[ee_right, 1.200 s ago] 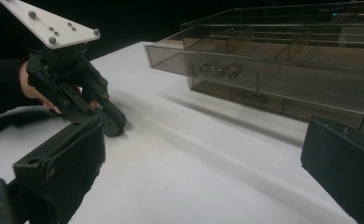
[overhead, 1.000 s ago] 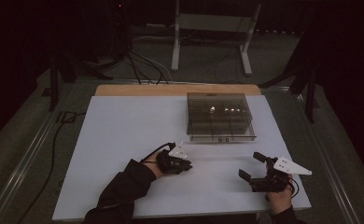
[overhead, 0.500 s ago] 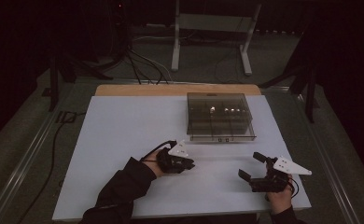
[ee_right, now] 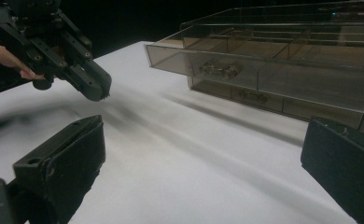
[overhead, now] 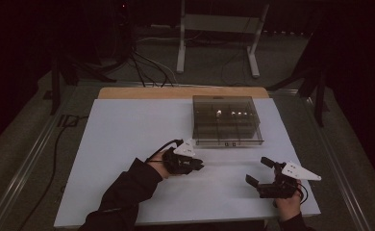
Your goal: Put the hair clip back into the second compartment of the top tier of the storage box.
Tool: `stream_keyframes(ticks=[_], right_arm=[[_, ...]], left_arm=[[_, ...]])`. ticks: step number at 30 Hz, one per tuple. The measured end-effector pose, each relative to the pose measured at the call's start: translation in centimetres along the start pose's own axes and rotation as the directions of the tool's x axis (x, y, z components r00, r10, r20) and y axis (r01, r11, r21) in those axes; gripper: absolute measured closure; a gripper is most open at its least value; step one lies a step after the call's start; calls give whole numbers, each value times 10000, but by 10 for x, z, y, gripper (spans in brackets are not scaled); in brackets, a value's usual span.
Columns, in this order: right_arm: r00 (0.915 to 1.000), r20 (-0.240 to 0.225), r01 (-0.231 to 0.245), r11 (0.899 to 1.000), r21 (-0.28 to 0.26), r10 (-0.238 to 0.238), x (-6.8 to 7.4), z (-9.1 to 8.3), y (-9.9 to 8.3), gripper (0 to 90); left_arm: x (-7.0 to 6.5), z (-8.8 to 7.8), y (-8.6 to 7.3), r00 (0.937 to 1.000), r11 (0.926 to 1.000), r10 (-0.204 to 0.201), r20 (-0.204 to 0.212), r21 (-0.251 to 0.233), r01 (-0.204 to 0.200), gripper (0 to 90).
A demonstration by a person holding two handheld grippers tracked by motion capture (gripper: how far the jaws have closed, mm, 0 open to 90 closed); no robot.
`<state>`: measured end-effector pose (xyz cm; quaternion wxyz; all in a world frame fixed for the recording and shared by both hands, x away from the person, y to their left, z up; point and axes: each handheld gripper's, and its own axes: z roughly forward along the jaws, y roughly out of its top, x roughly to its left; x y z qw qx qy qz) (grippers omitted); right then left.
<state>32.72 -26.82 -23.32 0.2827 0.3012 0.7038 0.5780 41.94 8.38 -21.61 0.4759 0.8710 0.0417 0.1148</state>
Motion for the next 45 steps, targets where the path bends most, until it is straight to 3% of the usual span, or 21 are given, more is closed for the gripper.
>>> stream_keyframes(ticks=[14,45], right_arm=[[10000,-20,-33,10000,12,33,0,0,0,0],[10000,-54,-52,10000,1,52,-1,-1,0,0]], left_arm=[[3,-10,22,10000,9995,85,13,-304,-85,811],[13,-12,63,9997,9967,225,55,-781,-220,811]])
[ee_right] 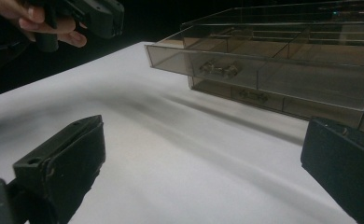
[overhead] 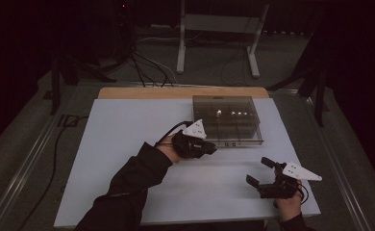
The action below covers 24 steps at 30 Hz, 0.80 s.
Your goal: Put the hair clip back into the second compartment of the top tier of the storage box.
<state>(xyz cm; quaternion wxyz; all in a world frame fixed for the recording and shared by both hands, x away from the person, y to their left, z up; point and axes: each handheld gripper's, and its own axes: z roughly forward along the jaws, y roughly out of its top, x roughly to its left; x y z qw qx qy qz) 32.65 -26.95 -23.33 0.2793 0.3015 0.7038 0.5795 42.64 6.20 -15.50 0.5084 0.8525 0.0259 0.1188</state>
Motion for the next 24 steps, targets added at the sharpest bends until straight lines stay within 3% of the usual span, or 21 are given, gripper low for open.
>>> stream_keyframes(ticks=[24], right_arm=[[10000,-17,46,10000,29,-46,1,-1,0,0]], left_arm=[[7,14,27,9997,9993,-121,-227,-353,113,811]])
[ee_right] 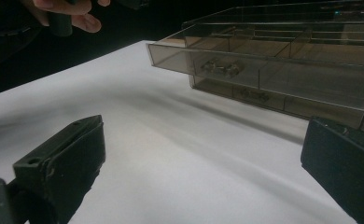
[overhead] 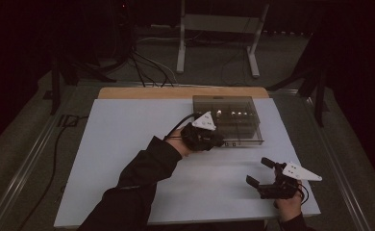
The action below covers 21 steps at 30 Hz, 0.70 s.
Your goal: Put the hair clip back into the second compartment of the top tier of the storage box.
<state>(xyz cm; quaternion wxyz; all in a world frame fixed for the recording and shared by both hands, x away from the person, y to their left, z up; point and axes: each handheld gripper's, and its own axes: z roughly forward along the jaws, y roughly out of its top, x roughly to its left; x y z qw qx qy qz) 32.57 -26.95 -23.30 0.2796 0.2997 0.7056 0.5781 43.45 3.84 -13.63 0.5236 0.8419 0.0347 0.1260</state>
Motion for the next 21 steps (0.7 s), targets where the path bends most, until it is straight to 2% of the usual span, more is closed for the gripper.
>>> stream_keyframes(ticks=[12,21], right_arm=[[10000,0,17,10000,-17,-17,0,-1,0,0],[10000,-14,-2,10000,12,2,0,-1,0,0]], left_arm=[[4,10,6,9994,9994,-331,-115,-125,329,811],[10,18,12,9959,9969,-771,-480,-187,763,811]])
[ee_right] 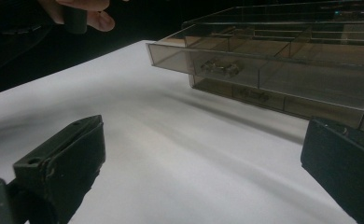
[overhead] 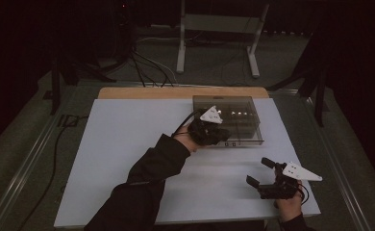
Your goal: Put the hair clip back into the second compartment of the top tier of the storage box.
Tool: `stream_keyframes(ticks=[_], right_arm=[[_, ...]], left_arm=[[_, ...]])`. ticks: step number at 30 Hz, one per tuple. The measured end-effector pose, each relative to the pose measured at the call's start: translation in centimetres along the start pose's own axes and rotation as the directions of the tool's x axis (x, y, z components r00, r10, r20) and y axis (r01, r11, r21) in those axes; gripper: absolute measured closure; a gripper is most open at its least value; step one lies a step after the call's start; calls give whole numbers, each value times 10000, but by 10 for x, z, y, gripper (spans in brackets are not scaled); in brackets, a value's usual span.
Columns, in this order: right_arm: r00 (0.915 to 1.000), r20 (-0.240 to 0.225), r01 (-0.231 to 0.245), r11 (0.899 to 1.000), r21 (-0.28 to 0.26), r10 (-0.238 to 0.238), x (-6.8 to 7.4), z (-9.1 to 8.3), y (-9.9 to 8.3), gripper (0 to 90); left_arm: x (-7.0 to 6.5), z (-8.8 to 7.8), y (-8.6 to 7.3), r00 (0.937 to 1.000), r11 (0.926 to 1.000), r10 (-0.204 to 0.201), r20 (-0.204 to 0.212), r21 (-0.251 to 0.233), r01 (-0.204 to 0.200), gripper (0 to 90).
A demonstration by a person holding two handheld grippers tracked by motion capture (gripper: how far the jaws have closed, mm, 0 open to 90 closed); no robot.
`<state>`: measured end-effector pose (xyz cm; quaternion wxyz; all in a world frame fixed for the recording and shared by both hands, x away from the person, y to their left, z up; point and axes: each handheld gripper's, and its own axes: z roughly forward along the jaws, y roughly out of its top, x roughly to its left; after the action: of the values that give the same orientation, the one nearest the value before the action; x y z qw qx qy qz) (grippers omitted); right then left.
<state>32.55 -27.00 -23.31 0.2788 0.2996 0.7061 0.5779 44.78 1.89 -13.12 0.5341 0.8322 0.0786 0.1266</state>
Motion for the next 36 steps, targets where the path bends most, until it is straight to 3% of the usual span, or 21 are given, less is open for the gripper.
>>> stream_keyframes(ticks=[13,33,36], right_arm=[[10000,-24,-44,10000,-30,44,0,-1,0,0],[10000,-36,-71,9999,-73,70,0,-2,0,0],[10000,-32,-76,10000,-53,76,-1,-2,0,0]], left_arm=[[7,17,6,9982,9988,-483,-345,-28,483,811],[17,46,7,9941,9949,-762,-777,599,810,810],[20,48,8,9923,9929,-973,-773,605,1021,811]])
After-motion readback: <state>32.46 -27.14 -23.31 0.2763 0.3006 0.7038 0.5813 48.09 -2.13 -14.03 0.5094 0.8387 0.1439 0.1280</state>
